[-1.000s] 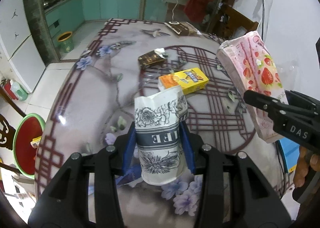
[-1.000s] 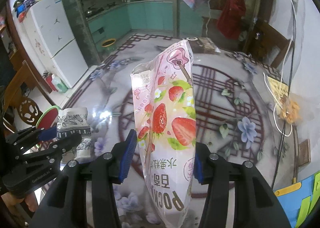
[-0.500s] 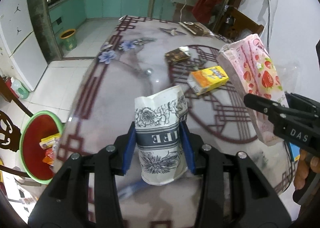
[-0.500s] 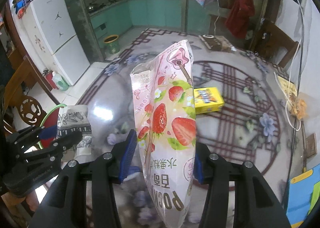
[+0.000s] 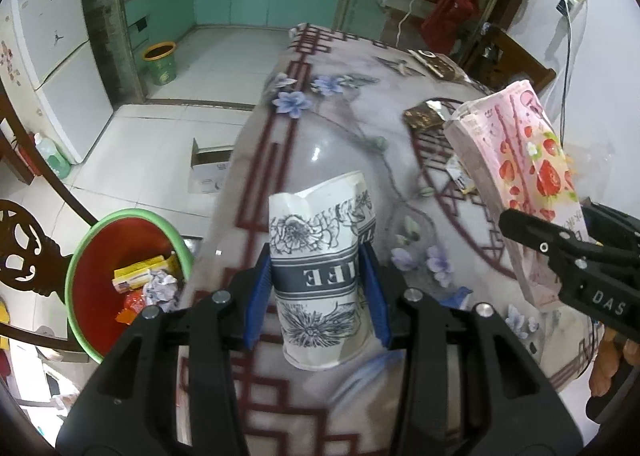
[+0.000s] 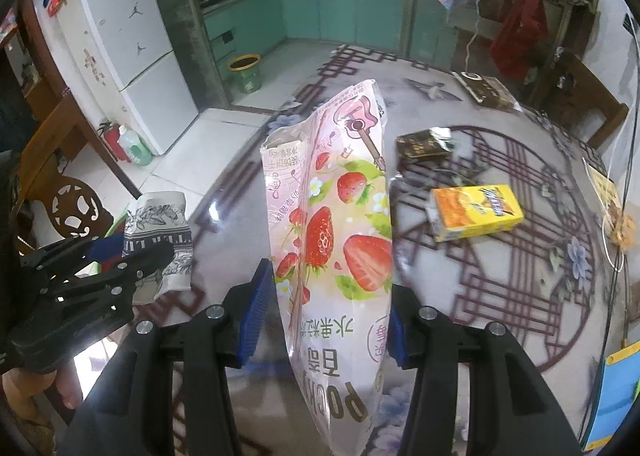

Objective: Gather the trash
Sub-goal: 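Carry the paper cup and strawberry bag over to the red bucket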

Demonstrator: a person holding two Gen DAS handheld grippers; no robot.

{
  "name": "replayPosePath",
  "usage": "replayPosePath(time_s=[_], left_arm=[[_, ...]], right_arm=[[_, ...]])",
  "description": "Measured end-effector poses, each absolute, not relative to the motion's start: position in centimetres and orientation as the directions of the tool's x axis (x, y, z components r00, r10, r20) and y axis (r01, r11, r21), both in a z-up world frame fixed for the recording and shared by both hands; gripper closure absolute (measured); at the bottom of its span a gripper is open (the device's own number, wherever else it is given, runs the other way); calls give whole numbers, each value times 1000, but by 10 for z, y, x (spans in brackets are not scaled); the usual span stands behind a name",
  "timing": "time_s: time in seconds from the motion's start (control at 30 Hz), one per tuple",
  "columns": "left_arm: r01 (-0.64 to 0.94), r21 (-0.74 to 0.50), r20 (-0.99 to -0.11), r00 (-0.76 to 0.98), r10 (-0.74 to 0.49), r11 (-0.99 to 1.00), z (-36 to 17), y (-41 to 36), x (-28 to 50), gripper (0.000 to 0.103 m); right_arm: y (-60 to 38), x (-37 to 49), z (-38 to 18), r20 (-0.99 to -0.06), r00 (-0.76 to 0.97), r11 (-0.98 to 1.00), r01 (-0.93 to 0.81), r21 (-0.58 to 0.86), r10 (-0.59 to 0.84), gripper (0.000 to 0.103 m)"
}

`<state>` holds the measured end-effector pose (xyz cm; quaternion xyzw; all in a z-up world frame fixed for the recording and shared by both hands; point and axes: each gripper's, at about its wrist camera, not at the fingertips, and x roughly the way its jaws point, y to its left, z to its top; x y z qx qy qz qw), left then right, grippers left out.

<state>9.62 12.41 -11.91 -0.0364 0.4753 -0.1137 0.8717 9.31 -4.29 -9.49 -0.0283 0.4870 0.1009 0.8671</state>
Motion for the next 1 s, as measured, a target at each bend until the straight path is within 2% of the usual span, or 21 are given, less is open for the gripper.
replayPosePath(time_s=[0.43,1.0], left_arm=[[106,-164,-821,536,-195,981,-120,193,106,62],[-53,-159,-839,534,-106,986,-132,291,116,62]], right_arm=[[32,107,-92,-848,495,962,-268,58,190,55],[133,132,-101,-859,439,916,-393,80,263,55]])
